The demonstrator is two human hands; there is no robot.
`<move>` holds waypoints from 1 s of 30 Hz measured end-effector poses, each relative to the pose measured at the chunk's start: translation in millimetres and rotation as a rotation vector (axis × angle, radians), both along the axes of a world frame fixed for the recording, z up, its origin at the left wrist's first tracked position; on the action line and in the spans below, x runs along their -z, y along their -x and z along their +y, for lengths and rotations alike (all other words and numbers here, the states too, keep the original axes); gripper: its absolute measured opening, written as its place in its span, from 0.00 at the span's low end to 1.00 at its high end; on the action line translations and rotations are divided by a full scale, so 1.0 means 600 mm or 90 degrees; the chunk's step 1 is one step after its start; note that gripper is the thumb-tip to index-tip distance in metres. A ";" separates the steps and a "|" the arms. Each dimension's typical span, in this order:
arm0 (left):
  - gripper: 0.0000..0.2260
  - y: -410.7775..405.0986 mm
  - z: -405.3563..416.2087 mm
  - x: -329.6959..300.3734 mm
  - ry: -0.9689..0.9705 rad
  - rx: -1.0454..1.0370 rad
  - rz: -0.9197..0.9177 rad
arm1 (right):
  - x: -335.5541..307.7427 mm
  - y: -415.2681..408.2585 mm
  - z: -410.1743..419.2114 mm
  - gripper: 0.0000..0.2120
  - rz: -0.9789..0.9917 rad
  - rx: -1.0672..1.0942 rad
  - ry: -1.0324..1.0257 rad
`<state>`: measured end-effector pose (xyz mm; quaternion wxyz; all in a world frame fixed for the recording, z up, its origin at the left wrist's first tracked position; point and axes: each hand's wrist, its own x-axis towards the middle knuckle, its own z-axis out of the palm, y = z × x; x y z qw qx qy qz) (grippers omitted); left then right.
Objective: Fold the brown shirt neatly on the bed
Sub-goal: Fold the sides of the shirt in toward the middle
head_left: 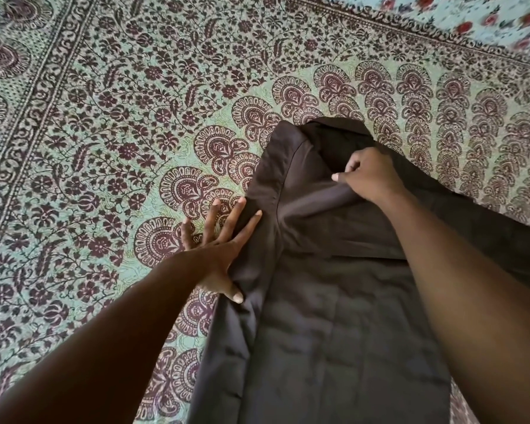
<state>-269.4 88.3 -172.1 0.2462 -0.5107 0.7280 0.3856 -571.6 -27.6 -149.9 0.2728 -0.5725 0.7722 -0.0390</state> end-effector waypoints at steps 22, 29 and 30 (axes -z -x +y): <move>0.73 -0.002 0.002 -0.004 0.005 0.020 0.001 | 0.058 -0.112 0.064 0.38 0.292 -0.687 0.091; 0.74 0.000 0.007 0.000 0.030 0.008 -0.004 | 0.047 -0.123 0.047 0.34 0.328 -0.554 0.108; 0.74 0.001 0.007 0.001 0.037 0.008 -0.007 | 0.047 -0.127 0.059 0.34 0.316 -0.572 0.149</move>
